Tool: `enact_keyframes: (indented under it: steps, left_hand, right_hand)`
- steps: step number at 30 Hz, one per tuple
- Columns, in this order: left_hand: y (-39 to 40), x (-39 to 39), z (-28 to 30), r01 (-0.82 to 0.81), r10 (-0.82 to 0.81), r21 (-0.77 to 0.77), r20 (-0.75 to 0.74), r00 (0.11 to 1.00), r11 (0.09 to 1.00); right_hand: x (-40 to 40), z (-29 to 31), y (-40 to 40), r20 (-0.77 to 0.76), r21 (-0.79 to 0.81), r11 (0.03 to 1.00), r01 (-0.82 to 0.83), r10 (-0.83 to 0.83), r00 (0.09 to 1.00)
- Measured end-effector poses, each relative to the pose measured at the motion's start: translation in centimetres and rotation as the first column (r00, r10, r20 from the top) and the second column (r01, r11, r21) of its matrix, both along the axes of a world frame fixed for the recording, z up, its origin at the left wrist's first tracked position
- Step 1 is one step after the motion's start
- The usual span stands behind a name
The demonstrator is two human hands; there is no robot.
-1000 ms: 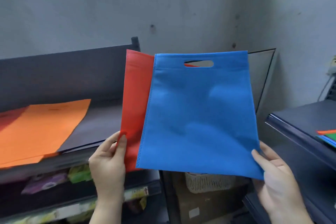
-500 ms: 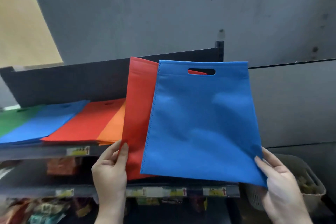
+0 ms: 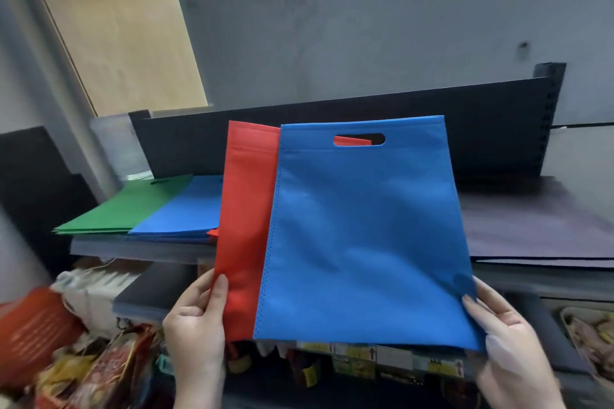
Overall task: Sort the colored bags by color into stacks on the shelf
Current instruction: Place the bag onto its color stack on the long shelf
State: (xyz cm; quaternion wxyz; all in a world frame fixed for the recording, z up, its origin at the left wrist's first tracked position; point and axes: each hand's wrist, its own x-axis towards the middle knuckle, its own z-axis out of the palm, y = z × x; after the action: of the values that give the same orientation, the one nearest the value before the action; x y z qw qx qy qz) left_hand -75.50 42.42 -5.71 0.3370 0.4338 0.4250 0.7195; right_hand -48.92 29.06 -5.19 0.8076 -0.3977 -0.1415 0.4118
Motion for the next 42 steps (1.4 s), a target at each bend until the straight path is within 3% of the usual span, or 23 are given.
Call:
enact_keyframes:
  steps: [7, 18, 23, 27, 31, 34, 36, 37, 39, 40, 42]
  left_hand:
    - [4.5, -2.4, 0.9, -0.001, 0.001, 0.002, -0.052, 0.999, 1.000]
    - [15.7, -0.4, 1.5, 0.085, -0.088, -0.054, -0.049, 0.995, 0.995]
    - [19.6, 0.9, 0.7, 0.059, -0.063, -0.020, -0.270, 0.961, 0.998]
    - [22.1, 0.9, 0.6, 0.009, -0.018, -0.020, -0.490, 0.872, 1.000]
    - [24.2, 0.5, 0.5, -0.037, 0.007, -0.033, -0.645, 0.764, 0.999]
    - [25.5, -0.7, 0.4, -0.058, 0.069, 0.039, -0.707, 0.704, 0.998]
    - [26.3, -2.3, 0.7, -0.049, 0.038, 0.001, -0.650, 0.759, 0.999]
    - [26.7, -3.2, 1.0, 0.000, -0.030, -0.054, -0.549, 0.835, 0.999]
    - [26.9, -5.2, 2.0, 0.257, -0.277, -0.127, -0.181, 0.944, 0.958]
    - [27.1, -6.3, 2.5, 0.383, -0.389, -0.116, -0.035, 0.921, 0.917]
    - [27.5, -8.6, 3.1, 0.524, -0.522, -0.047, 0.057, 0.851, 0.850]
  right_hand:
    - [-1.3, 1.2, 5.8, -0.012, 0.021, 0.999, -0.029, 0.030, 0.999]
    - [-0.2, 2.9, 17.3, -0.036, 0.204, 0.979, 0.027, -0.020, 0.999]
    - [0.1, 2.3, 20.1, -0.060, 0.207, 0.978, 0.040, -0.028, 0.998]
    - [-0.5, 2.2, 21.7, -0.082, 0.175, 0.983, 0.057, -0.043, 0.996]
    - [-2.0, 2.4, 23.3, -0.041, 0.153, 0.986, 0.060, -0.054, 0.998]
    - [-3.8, 2.6, 24.3, 0.008, 0.135, 0.988, 0.076, -0.078, 0.997]
    - [-5.4, 2.6, 25.2, 0.026, 0.118, 0.989, 0.090, -0.093, 0.995]
    - [-6.4, 2.6, 25.7, 0.031, 0.107, 0.990, 0.092, -0.096, 0.995]
    - [-8.4, 2.6, 26.7, 0.038, 0.082, 0.993, 0.088, -0.091, 0.995]
    - [-9.5, 2.6, 27.3, 0.048, 0.069, 0.994, 0.082, -0.086, 0.995]
    - [-11.7, 2.6, 28.6, 0.082, 0.056, 0.996, 0.073, -0.078, 0.994]
